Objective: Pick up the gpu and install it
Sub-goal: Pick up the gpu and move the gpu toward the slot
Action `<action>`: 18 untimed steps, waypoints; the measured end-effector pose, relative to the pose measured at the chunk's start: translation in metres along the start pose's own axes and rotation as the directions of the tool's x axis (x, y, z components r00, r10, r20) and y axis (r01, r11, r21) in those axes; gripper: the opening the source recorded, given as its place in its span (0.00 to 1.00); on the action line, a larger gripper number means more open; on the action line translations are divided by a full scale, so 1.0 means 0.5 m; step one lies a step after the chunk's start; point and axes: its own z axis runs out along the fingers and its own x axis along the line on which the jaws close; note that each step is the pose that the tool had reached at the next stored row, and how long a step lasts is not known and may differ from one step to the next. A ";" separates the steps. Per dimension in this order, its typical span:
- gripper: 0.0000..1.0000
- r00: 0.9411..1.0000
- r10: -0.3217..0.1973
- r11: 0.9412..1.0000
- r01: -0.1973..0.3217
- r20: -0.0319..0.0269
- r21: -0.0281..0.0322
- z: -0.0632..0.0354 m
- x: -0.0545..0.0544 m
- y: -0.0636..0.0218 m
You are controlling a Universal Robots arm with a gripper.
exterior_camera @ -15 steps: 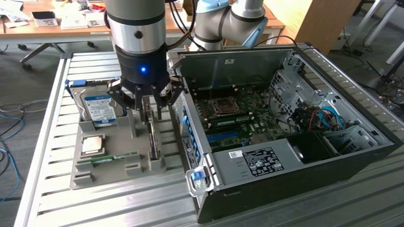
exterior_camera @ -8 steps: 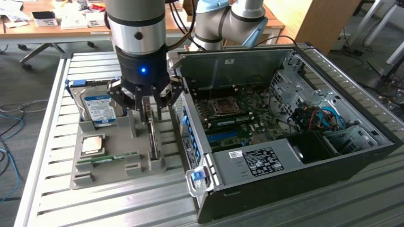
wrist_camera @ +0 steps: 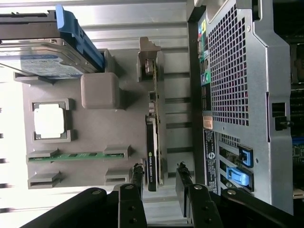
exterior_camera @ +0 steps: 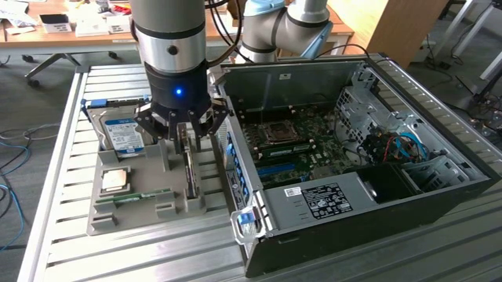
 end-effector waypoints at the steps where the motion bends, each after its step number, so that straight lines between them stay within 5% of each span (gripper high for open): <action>1: 0.42 1.000 0.000 1.000 0.000 0.000 0.000 0.001 0.000 0.000; 18: 0.42 1.000 0.000 1.000 0.000 0.000 0.000 0.012 0.000 -0.001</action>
